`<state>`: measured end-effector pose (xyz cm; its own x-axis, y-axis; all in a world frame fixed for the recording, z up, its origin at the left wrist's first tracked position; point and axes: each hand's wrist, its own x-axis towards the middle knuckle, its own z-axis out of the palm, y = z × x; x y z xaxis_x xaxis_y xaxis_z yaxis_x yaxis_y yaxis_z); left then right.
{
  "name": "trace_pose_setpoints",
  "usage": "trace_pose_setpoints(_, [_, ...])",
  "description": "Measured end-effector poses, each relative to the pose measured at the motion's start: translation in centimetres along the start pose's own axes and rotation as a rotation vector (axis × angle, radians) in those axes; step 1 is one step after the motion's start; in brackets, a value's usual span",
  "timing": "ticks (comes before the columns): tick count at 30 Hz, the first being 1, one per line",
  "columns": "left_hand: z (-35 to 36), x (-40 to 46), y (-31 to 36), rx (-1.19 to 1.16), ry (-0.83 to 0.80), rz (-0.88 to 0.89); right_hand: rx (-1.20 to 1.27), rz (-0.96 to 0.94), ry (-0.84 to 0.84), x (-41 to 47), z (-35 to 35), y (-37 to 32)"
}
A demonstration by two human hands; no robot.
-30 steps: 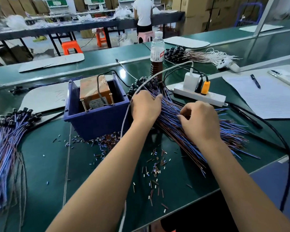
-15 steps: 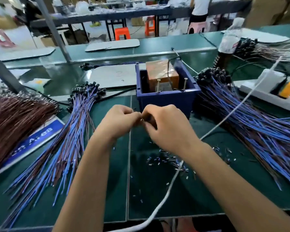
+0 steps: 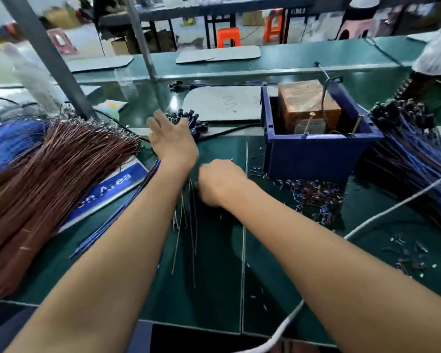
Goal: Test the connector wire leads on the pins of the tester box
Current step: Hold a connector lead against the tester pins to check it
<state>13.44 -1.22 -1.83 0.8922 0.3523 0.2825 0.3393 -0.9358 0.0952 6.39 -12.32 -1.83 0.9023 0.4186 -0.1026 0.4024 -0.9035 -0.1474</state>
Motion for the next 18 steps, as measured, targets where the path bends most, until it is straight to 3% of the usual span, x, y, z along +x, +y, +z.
trace_pose_setpoints(4, [1.1,1.5,0.1,0.014,-0.015,0.002,-0.003,0.019,0.02,-0.6,0.2,0.1])
trace_pose_setpoints(9, [0.6,1.0,0.2,-0.145,0.183,0.076,-0.003,0.002,0.059,-1.2,0.5,0.2])
trace_pose_setpoints(12, [-2.3,0.1,1.3,-0.488,0.239,0.14,0.105,0.004,0.023,-1.5,0.3,0.9])
trace_pose_setpoints(15, [-6.9,-1.5,3.8,-1.015,0.211,0.248,0.53,-0.059,0.012,-2.6,-0.3,2.1])
trace_pose_setpoints(18, [-11.3,-2.7,7.7,-1.462,0.146,0.385,0.971,-0.208,0.289,-4.4,-2.0,2.4])
